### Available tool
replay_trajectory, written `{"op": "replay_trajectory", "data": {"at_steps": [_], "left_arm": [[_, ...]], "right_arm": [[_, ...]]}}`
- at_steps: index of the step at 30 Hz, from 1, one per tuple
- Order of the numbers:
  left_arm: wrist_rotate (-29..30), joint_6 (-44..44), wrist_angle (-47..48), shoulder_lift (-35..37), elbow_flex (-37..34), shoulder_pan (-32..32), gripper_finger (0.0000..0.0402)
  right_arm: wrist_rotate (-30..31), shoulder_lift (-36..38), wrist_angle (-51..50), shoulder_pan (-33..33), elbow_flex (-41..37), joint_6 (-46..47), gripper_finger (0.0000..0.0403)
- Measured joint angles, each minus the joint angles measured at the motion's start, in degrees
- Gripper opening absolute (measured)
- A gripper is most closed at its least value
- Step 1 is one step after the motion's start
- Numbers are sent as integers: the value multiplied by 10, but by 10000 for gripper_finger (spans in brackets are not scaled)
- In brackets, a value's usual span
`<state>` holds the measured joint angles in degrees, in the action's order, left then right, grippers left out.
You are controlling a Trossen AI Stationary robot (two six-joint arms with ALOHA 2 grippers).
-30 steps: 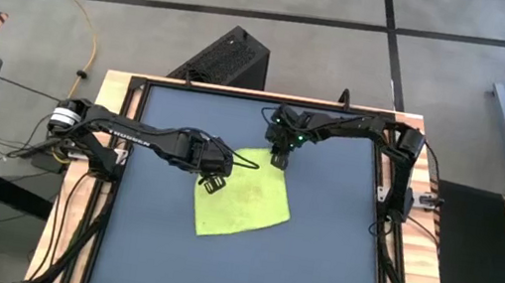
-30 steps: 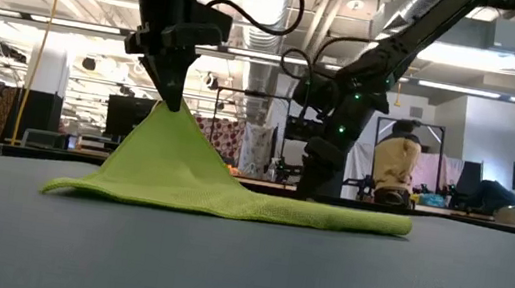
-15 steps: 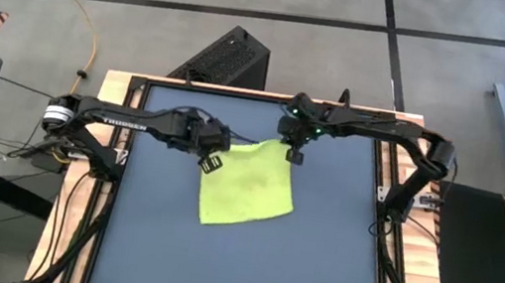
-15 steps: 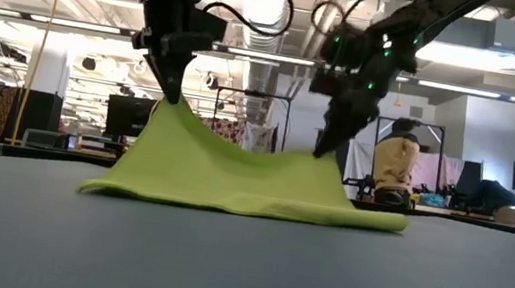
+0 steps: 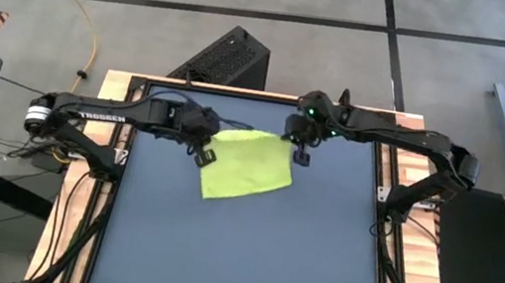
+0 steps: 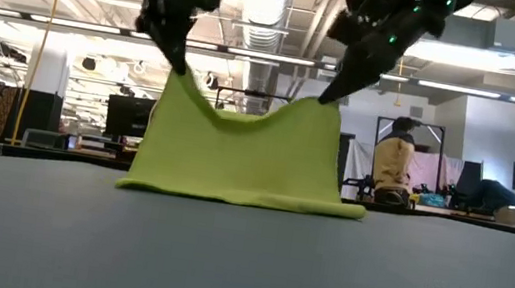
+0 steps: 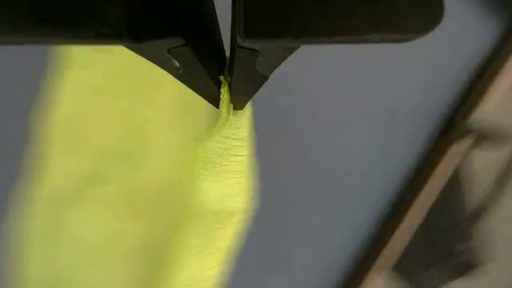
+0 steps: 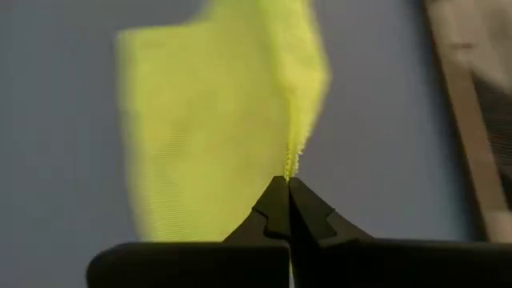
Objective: Roll towel into tight, uniform cylinder
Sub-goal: Roll the green towel
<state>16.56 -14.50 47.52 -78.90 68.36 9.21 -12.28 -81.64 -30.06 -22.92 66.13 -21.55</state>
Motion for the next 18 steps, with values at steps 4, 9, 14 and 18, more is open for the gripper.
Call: {"op": "replay_trajectory", "data": {"at_steps": [4, 9, 14, 18], "left_arm": [[-115, 7, -74, 20, 0, -35, 0], [-250, 14, -263, 55, 0, -81, 0], [-351, -5, -405, 75, 0, -109, 0], [-352, -31, -404, 78, 1, -115, 0]], "right_arm": [[-138, 55, -89, 10, 24, 43, 9], [-337, 125, -165, 11, 69, 80, 9], [-476, 168, -166, 10, 84, 125, 9], [-460, 167, -198, 11, 83, 128, 10]]}}
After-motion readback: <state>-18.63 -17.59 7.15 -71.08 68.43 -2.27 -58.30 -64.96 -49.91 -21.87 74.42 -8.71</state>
